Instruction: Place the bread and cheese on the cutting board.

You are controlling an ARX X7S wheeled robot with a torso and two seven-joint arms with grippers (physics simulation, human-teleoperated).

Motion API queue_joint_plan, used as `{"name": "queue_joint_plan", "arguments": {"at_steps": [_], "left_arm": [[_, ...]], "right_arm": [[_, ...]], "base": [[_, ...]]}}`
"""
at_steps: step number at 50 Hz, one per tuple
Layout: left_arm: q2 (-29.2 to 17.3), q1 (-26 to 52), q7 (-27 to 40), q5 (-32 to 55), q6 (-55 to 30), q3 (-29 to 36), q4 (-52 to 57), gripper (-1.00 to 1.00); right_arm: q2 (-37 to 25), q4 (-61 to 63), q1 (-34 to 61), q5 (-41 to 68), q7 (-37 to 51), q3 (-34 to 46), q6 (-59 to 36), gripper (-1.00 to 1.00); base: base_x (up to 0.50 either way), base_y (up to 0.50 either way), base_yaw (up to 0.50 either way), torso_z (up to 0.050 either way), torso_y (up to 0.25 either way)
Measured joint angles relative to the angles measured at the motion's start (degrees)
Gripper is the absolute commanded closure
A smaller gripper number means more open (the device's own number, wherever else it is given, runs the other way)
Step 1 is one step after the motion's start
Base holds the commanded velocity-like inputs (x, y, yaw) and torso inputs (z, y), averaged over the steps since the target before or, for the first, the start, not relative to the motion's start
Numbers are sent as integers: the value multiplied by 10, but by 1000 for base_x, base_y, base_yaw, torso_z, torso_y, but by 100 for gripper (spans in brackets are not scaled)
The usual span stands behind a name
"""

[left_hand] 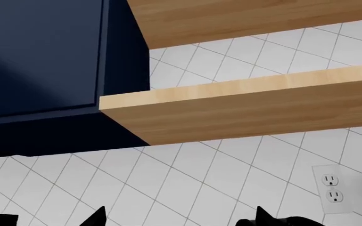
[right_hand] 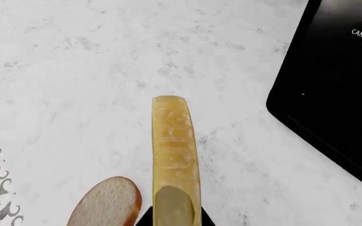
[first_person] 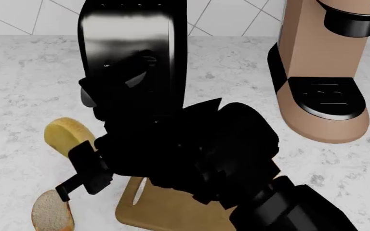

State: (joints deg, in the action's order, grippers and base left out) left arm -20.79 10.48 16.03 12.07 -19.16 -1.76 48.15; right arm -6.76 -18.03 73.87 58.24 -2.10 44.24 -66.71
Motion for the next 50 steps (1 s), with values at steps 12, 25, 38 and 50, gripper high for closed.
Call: {"name": "queue_joint_plan", "arguments": {"at_steps": [12, 25, 38, 50], "left_arm": [[-3, -2, 3, 10, -2, -9, 7, -100], [-6, -5, 6, 24, -5, -20, 16, -100], [-10, -9, 9, 37, -9, -31, 27, -100], [-13, -10, 12, 43, -10, -33, 33, -100]], "right_arm": [[-51, 87, 13, 69, 91, -69, -80, 100], [-119, 167, -15, 215, 268, -182, -184, 100], [-206, 196, -45, 382, 443, -231, -210, 100], [-259, 207, -74, 460, 522, -235, -200, 100]], "base": [[0, 0, 0, 0, 0], [0, 0, 0, 0, 0], [0, 0, 0, 0, 0], [0, 0, 0, 0, 0]]}}
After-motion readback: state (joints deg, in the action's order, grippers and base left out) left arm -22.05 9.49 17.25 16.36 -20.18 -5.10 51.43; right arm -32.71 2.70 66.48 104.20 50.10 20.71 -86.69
